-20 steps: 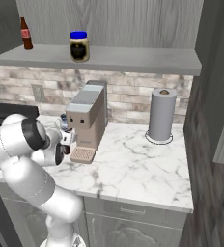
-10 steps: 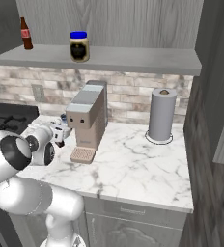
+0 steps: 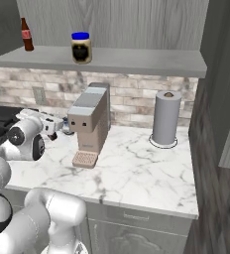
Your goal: Pick the mayonnaise and ketchup from the counter and place them in the cabinet.
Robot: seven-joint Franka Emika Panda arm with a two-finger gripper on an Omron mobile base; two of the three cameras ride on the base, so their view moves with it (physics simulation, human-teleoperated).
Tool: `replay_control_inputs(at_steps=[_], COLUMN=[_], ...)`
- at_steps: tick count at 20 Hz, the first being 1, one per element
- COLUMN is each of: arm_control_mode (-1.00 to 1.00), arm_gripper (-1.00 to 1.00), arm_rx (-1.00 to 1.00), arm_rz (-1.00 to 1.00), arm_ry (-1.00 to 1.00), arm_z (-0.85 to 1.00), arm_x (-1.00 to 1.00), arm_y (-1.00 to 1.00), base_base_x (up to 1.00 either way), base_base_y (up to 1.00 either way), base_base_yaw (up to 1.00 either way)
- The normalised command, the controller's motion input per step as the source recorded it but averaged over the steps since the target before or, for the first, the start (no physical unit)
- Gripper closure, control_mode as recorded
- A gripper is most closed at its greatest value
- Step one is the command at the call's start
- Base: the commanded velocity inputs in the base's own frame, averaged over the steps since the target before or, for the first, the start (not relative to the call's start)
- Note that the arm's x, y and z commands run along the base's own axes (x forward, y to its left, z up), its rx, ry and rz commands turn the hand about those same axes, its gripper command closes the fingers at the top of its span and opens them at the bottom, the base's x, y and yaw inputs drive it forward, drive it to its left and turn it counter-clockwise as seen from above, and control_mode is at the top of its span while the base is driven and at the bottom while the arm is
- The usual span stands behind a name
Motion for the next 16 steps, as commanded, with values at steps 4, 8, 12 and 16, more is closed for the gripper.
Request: replay_control_inputs(at_steps=[4,8,12,16], arm_control_mode=[-1.00,-1.00,-1.00,-1.00], arm_gripper=[1.00,1.00,1.00,1.00], arm_rx=[0.00,-0.02,-0.05,-0.02], arm_rz=[0.00,0.00,0.04,0.06], arm_ry=[-0.02,0.00,0.00,0.00], arm_z=[0.69,0.45,0.38,0.31], arm_x=[-0.39,-0.43,-0.47,-0.49], arm_y=[0.07,0.03,0.00,0.00], base_base_x=[0.00,0.00,0.00,0.00], base_base_y=[0.00,0.00,0.00,0.00], base_base_yaw=[0.00,0.00,0.00,0.00])
